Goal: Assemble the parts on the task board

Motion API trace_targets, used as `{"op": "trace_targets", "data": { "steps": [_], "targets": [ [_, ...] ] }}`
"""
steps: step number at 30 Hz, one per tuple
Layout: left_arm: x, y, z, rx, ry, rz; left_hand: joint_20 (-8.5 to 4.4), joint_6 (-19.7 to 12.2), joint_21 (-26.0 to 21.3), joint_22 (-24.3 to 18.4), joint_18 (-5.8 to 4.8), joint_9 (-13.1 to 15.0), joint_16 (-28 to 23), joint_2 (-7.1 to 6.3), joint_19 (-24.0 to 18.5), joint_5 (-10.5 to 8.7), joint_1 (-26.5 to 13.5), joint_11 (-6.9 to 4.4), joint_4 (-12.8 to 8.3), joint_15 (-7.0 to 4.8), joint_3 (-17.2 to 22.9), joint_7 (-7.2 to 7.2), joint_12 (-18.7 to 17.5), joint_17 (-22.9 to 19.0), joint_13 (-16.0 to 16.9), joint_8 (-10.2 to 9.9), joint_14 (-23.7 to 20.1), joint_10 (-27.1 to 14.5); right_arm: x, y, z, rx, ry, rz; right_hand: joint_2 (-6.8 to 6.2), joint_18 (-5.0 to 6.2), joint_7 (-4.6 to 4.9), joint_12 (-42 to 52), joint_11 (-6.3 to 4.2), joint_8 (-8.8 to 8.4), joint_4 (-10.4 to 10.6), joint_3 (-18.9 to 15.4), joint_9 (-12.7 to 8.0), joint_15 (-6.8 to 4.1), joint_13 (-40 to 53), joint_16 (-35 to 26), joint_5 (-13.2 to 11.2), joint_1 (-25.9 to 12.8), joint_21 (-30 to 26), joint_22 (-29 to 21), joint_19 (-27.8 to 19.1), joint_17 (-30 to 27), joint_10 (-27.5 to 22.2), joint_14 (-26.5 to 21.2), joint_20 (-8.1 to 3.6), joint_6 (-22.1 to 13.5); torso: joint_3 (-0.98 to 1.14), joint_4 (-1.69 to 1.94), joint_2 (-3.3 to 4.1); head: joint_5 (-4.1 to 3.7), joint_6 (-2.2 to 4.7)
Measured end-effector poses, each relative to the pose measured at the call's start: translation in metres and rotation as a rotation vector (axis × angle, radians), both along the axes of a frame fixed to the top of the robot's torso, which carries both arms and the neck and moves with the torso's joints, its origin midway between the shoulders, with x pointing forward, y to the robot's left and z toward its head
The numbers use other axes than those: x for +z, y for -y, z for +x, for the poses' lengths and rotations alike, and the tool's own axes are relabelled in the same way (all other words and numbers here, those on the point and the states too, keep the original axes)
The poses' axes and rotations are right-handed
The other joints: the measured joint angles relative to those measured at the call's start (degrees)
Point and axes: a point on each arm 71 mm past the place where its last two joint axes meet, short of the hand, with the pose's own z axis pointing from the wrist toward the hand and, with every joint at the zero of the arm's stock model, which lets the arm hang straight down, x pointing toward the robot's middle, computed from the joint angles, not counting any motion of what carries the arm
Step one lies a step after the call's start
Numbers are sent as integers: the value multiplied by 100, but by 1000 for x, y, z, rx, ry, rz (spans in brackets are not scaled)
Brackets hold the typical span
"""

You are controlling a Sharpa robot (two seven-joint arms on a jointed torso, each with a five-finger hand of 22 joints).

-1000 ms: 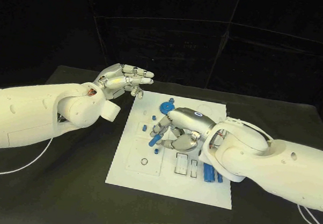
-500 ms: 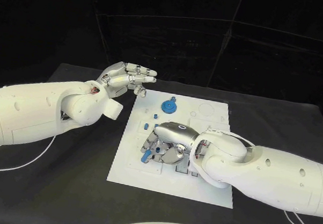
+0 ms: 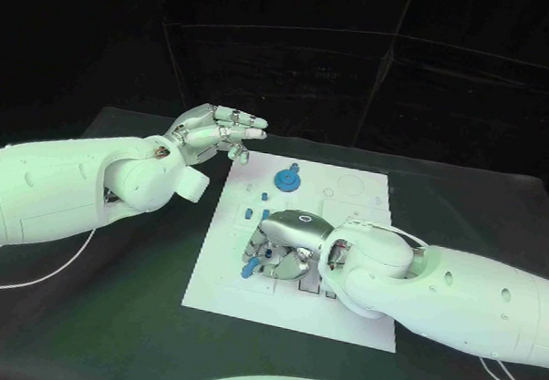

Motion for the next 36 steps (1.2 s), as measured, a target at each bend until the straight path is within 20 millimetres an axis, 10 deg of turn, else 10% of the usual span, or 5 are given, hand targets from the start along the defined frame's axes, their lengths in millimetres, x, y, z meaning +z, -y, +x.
{"op": "trace_targets", "data": {
  "steps": [19, 36],
  "targets": [
    [0, -1, 0, 0, 0, 0, 0, 0, 0, 1, 0, 0, 0, 0, 0, 0, 0, 0, 0, 0, 0, 0, 0, 1, 0, 0, 0, 0, 0, -3, 0, -26, 61, -30, 24, 0, 20, 0, 0, -17, 16, 15, -2, 0, 0, -1, -1, -24, 0, 1, 0, 0, 0, 0, 0, 19, -1, 0, 2, 3, -26],
    [0, -1, 0, 1, 0, 0, 0, 0, 0, 2, 0, 0, 0, 0, 0, 0, 0, 0, 0, 0, 0, 0, 0, 1, 0, 0, 0, 0, 1, -18, -9, 21, 87, -80, -208, 0, 52, -163, 72, -15, 13, -19, 3, 13, 0, -1, 128, -272, 0, -58, -31, -113, -72, 13, 31, -31, -3, 1, -2, -3, -41]
  ]
}}
